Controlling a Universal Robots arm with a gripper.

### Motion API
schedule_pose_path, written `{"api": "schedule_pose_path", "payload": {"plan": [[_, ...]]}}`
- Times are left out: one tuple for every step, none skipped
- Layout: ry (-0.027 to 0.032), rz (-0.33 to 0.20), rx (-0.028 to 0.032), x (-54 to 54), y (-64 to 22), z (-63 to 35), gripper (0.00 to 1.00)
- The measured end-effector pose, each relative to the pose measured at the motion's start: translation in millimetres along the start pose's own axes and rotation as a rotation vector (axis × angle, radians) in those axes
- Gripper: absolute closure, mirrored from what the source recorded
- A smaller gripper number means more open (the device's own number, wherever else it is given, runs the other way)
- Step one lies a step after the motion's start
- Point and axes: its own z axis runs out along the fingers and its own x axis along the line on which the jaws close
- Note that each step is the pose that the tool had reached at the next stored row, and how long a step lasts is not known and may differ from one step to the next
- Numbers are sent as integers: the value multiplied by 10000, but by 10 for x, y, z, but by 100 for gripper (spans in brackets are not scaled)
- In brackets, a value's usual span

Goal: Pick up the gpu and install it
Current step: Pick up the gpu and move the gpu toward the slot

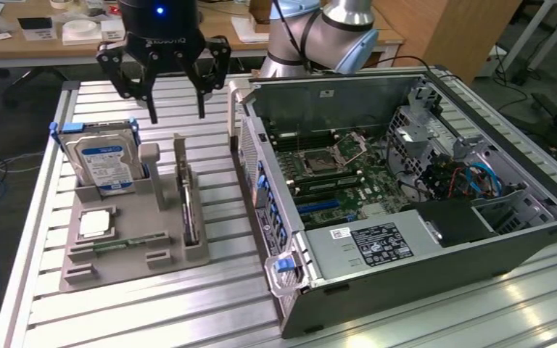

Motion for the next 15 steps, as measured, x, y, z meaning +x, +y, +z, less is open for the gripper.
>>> {"api": "schedule_pose_path", "payload": {"plan": [[-2,7,20,8,-4,13,35],[-1,23,39,10,-8,25,35],[-2,55,57,10,-10,35,35],[-2,94,65,11,-13,44,35],[-4,134,70,12,-15,58,35],[-5,160,73,12,-16,75,35],[-6,177,75,13,-17,93,35],[-7,188,76,13,-18,111,35],[-7,193,76,13,-19,130,35],[-2,194,76,13,-20,143,35],[15,196,74,13,-21,155,35],[24,198,75,14,-22,167,35],[26,200,74,14,-22,179,35],[29,200,74,14,-24,195,35],[32,200,74,15,-25,211,35]]}}
